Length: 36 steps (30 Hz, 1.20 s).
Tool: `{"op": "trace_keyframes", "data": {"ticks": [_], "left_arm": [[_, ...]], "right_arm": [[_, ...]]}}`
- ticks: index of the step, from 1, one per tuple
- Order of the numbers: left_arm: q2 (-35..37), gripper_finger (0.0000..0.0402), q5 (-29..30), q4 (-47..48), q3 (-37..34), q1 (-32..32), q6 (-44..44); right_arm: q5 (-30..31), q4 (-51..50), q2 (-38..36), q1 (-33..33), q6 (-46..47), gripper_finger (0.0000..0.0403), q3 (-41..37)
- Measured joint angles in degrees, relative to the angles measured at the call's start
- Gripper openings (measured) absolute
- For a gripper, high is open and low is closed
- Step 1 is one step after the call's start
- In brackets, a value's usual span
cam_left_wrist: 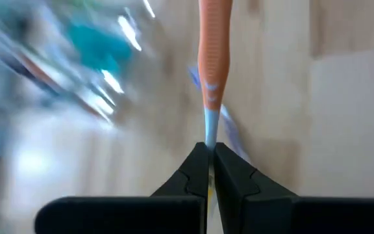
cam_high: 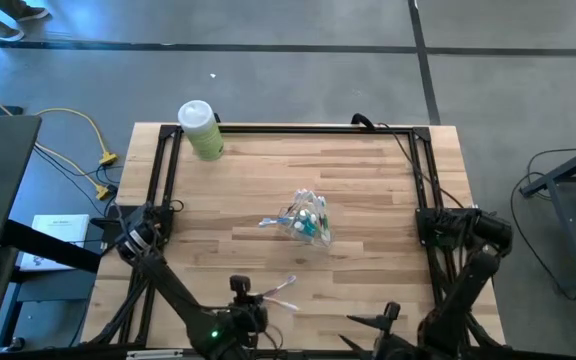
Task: Pick & Place toothbrushing station
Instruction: Put the orange toothbrush into the transparent organizer
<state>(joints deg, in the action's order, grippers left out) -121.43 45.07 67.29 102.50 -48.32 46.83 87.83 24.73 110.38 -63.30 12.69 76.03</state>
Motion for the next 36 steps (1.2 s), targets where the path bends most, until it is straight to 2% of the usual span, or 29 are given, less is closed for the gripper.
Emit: {"op": "trace_keyframes", "data": {"ticks": [3, 6, 11, 15, 18, 25, 32, 36], "left_arm": [[0.0, 0.0002, 11.8, 0.0, 0.0, -1.6, -6.4], [-0.1, 0.0002, 22.3, -0.2, 0.0, -2.9, -10.4], [-1.3, 0.0002, 31.6, -2.0, 0.1, -3.8, -16.7], [-2.8, 0.0002, 33.4, -3.8, 0.1, -3.5, -24.6], [-4.3, 0.0002, 35.0, -6.0, 0.1, -3.5, -31.2], [-7.2, 0.0002, 37.8, -13.3, 0.1, -3.3, -47.8], [-7.6, 0.0002, 39.3, -18.5, 0.1, -2.3, -54.6], [-7.6, 0.0002, 39.1, -18.5, 0.1, -1.9, -56.5]], "right_arm": [[-5.8, -1.9, -2.5, -0.2, 5.9, 0.0193, 0.0], [-14.9, -6.1, -4.5, 0.9, 13.5, 0.0193, 0.0], [-31.3, -13.3, -5.1, 5.9, 25.4, 0.0193, 0.0], [-36.7, -17.3, -5.1, 9.8, 32.4, 0.0193, 0.0], [-38.2, -18.7, -5.1, 11.7, 36.0, 0.0193, 0.0], [-50.7, -22.9, -5.1, 17.2, 43.6, 0.0193, 0.0], [-54.6, -30.7, -5.1, 21.7, 49.4, 0.0193, 0.0], [-57.9, -31.5, -5.1, 23.2, 50.4, 0.0193, 0.0]]}}
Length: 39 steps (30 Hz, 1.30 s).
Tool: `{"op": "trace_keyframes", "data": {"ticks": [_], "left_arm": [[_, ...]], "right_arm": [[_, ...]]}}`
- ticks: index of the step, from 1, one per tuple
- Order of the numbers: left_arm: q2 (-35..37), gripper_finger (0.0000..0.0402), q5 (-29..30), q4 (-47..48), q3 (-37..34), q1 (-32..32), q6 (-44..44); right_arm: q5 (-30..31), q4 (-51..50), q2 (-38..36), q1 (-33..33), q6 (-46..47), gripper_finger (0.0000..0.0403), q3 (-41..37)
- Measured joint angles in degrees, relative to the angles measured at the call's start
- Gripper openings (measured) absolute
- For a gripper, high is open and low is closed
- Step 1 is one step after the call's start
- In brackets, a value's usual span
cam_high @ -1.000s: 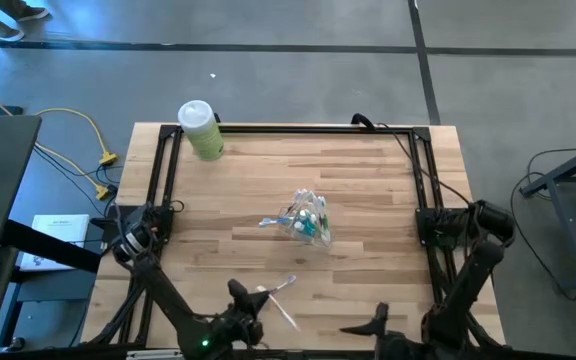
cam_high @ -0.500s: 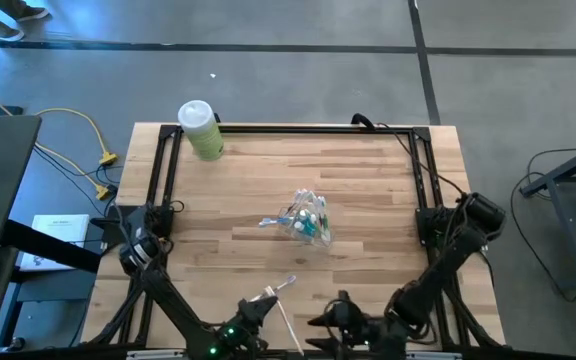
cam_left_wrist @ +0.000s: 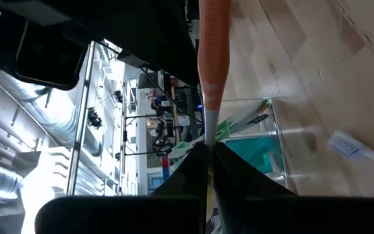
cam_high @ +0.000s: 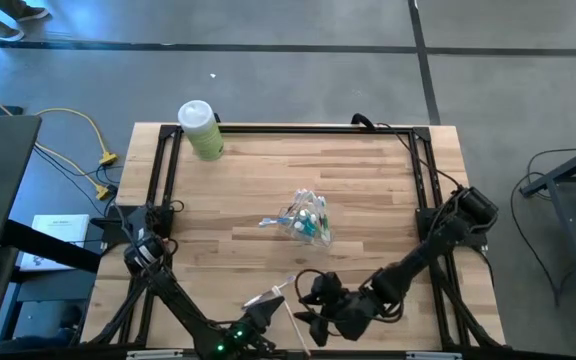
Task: Pick & Place toothbrushing station
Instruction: Put the orange toothbrush into the transparent organizer
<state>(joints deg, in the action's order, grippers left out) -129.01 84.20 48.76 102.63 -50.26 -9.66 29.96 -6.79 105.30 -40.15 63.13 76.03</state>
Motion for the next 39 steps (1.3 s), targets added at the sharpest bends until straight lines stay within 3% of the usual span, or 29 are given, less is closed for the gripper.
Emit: {"op": "trace_keyframes", "data": {"ticks": [30, 34, 39], "left_arm": [[0.0, 0.0003, -2.4, -5.1, 0.0, 3.4, -11.1], [0.0, 0.0003, -2.7, -5.2, 0.0, 3.4, -11.2], [0.1, 0.0002, -2.7, -5.1, 0.0, 3.4, -11.7]], "right_arm": [[-9.1, 0.2, 3.9, 5.1, -6.7, 0.0190, 0.0], [-9.1, 0.2, 3.9, 5.0, -9.0, 0.0156, 0.0], [-10.7, -0.7, 3.9, 5.1, -12.4, 0.0062, 0.0]]}}
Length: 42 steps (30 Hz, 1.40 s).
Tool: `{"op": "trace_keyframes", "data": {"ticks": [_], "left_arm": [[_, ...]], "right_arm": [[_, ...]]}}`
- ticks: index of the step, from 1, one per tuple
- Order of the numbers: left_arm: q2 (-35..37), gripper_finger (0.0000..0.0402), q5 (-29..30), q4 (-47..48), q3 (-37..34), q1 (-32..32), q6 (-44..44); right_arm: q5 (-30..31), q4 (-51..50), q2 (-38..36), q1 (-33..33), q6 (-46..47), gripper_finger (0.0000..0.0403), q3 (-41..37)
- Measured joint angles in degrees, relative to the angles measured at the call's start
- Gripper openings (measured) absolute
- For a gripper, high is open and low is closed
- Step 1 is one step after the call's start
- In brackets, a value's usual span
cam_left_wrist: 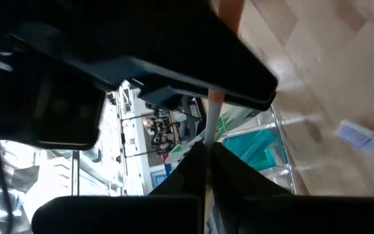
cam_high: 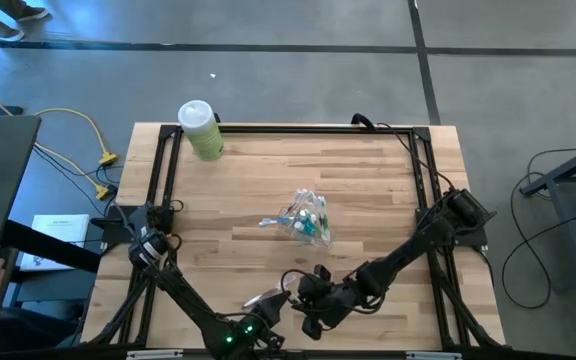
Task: Pick & Place toothbrushing station
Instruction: Put the orange toothbrush into the transparent organizer
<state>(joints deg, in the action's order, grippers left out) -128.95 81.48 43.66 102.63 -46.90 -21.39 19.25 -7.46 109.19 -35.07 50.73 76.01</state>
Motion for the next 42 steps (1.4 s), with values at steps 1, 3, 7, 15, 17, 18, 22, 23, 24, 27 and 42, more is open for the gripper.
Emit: {"op": "trace_keyframes", "data": {"ticks": [1, 3, 7, 15, 17, 18, 22, 23, 24, 27, 42], "left_arm": [[0.0, 0.0002, 0.1, 0.1, 0.0, -0.1, 0.0], [0.1, 0.0001, 0.2, -0.2, 0.0, -0.4, 0.0], [0.1, 0.0001, -0.1, -0.9, 0.0, -0.4, -0.5], [0.1, 0.0001, 0.1, -8.8, 0.0, -1.3, -2.8], [0.1, 0.0001, -0.3, -10.3, 0.0, -1.9, -3.8], [0.1, 0.0001, -0.3, -11.5, 0.0, -2.3, -4.1], [0.2, 0.0002, 1.6, -16.8, 0.0, -3.6, -5.3], [0.4, 0.0002, 2.1, -17.2, 0.0, -3.9, -5.8], [0.7, 0.0002, 2.7, -17.1, 0.0, -4.1, -5.9], [1.9, 0.0002, 2.5, -15.4, 0.0, -4.4, -2.3], [18.2, 0.0003, -37.3, 22.0, -0.2, 7.2, 28.1]], "right_arm": [[0.0, -0.3, 0.0, 0.0, -0.7, 0.0040, -0.1], [0.2, -0.6, 0.1, 0.1, -2.2, 0.0016, -0.1], [1.1, -1.9, 0.1, 0.1, -2.3, 0.0014, -0.1], [2.9, -2.3, 0.1, -0.1, -4.1, 0.0012, 0.0], [4.1, -2.4, 0.1, -0.1, -4.9, 0.0012, 0.0], [4.3, -2.5, 0.1, 0.1, -5.3, 0.0012, 0.0], [7.0, -5.0, -1.3, 1.1, -7.2, 0.0012, 0.0], [8.6, -6.4, -1.8, 1.4, -7.9, 0.0012, 0.1], [10.6, -8.5, -2.6, 1.7, -8.9, 0.0012, 0.1], [18.3, -13.4, -6.4, 2.9, -10.8, 0.0013, 0.0], [35.4, -28.5, -24.3, 2.8, -22.5, 0.0013, 0.1]]}}
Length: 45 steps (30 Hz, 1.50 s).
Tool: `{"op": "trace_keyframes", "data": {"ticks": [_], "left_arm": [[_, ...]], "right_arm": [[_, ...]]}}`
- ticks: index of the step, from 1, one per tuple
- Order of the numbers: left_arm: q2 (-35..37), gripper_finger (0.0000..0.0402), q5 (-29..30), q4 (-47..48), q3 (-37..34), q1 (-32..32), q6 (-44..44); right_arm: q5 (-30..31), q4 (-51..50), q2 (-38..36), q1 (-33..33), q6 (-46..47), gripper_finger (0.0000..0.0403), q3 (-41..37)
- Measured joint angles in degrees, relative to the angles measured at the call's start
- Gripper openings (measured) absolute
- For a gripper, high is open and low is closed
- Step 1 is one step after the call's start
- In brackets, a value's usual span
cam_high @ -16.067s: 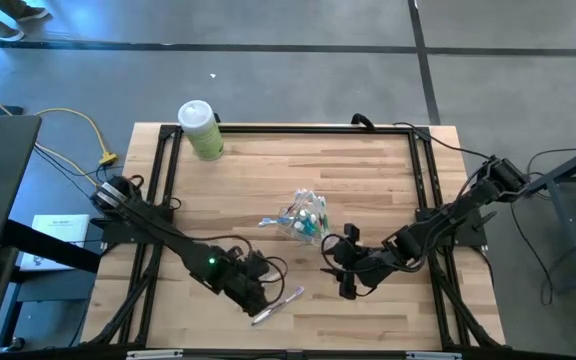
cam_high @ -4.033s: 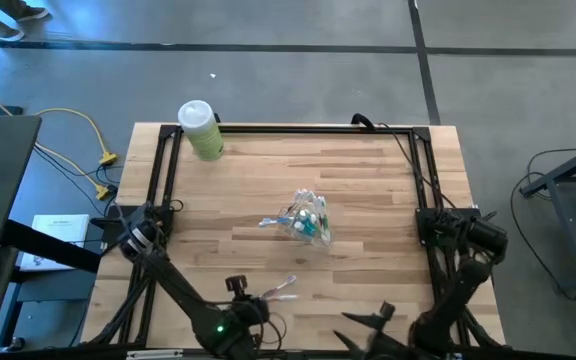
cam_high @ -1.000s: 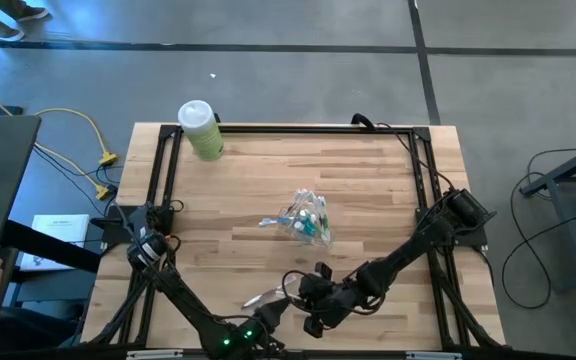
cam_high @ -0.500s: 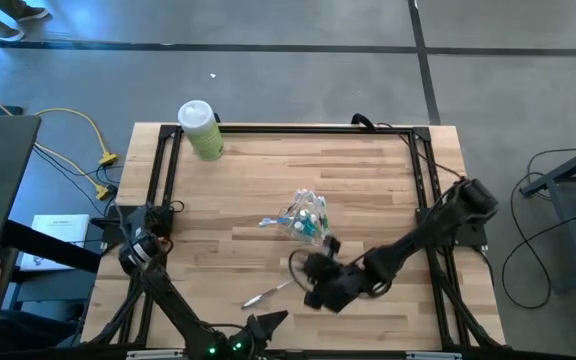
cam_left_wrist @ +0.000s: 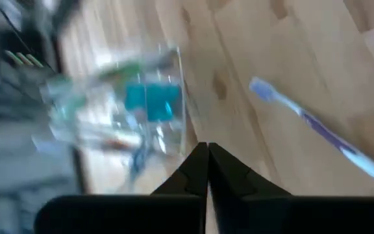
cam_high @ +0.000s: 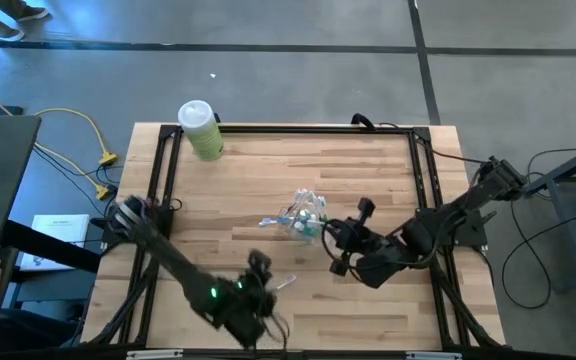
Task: Pick & Place toothbrushing station
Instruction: Put the orange toothbrush into the transparent organizer
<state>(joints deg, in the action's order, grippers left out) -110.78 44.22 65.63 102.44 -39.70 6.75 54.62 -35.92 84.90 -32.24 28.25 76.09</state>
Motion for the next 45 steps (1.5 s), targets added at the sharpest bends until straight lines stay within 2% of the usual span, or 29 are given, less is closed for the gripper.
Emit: {"op": "trace_keyframes", "data": {"ticks": [4, 11, 15, 18, 21, 24, 28, 37, 41, 45], "left_arm": [[6.2, 0.0003, -8.6, -0.8, -4.3, 3.9, 5.5], [16.1, 0.0003, -12.6, -17.4, -19.1, 5.3, 5.4], [20.4, 0.0003, -14.3, -32.0, -30.1, 5.4, 5.4], [21.8, 0.0003, -15.0, -44.5, -37.9, 5.4, 5.0], [21.8, 0.0003, -16.8, -56.1, -44.2, 5.4, 4.7], [21.7, 0.0003, -17.5, -66.6, -49.0, 5.7, 4.7], [21.5, 0.0003, -17.5, -73.9, -51.8, 5.9, 5.7], [21.5, 0.0003, -20.1, -78.1, -52.0, 7.0, 8.3], [21.5, 0.0003, -20.1, -78.3, -52.0, 7.0, 9.6], [21.5, 0.0003, -20.1, -78.6, -52.0, 7.0, 9.8]], "right_arm": [[2.4, -2.9, 0.0, 0.0, 4.7, 0.0012, -3.8], [2.6, 10.2, -1.7, -1.2, 3.2, 0.0013, -15.4], [2.0, 29.1, -4.5, -2.4, -4.9, 0.0012, -23.9], [0.5, 49.9, -5.8, -2.9, -15.3, 0.0012, -30.9], [-5.9, 72.3, -5.6, -1.5, -25.8, 0.0012, -38.0], [-12.6, 90.3, -3.3, 1.3, -31.9, 0.0012, -43.6], [-16.1, 105.8, 0.2, 4.0, -36.0, 0.0012, -48.0], [-18.2, 115.4, 10.4, 8.4, -33.9, 0.0013, -49.1], [-14.6, 117.3, 13.2, 8.4, -32.6, 0.0013, -49.1], [-14.4, 117.2, 15.2, 9.5, -28.5, 0.0013, -49.1]]}}
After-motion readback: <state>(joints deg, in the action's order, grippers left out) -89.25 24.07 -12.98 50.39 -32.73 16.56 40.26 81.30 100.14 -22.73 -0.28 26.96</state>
